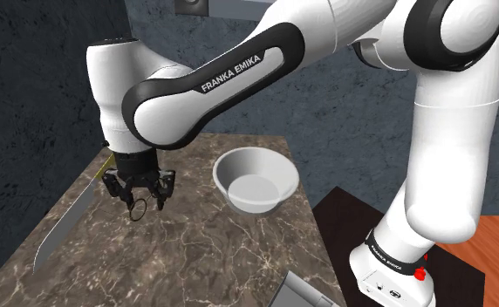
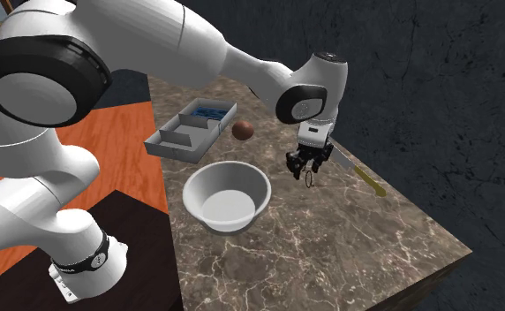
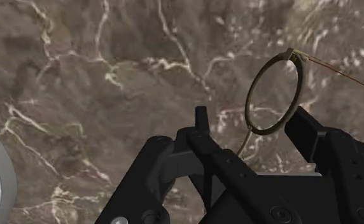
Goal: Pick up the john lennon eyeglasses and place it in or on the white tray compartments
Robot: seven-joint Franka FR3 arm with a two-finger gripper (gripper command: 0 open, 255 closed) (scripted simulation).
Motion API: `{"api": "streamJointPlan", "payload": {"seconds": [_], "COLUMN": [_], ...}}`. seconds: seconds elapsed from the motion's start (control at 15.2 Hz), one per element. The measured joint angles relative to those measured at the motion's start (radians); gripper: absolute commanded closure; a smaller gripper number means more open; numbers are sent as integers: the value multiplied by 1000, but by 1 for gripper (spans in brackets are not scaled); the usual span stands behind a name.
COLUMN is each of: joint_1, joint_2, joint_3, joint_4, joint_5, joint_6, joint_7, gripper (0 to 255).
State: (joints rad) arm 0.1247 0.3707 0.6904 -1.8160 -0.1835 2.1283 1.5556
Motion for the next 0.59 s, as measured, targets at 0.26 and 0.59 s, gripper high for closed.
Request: {"api": "streamJointPlan", "payload": {"seconds": [0.26, 0.59], "joint_1": [-1, -7], "joint_2": [-10, -17], "joint_3": [2, 4], "joint_4": [5, -7], "joint_5": [1, 5], "joint_6": [-47, -27], "joint_7": [0, -3], "gripper": [255, 255]}}
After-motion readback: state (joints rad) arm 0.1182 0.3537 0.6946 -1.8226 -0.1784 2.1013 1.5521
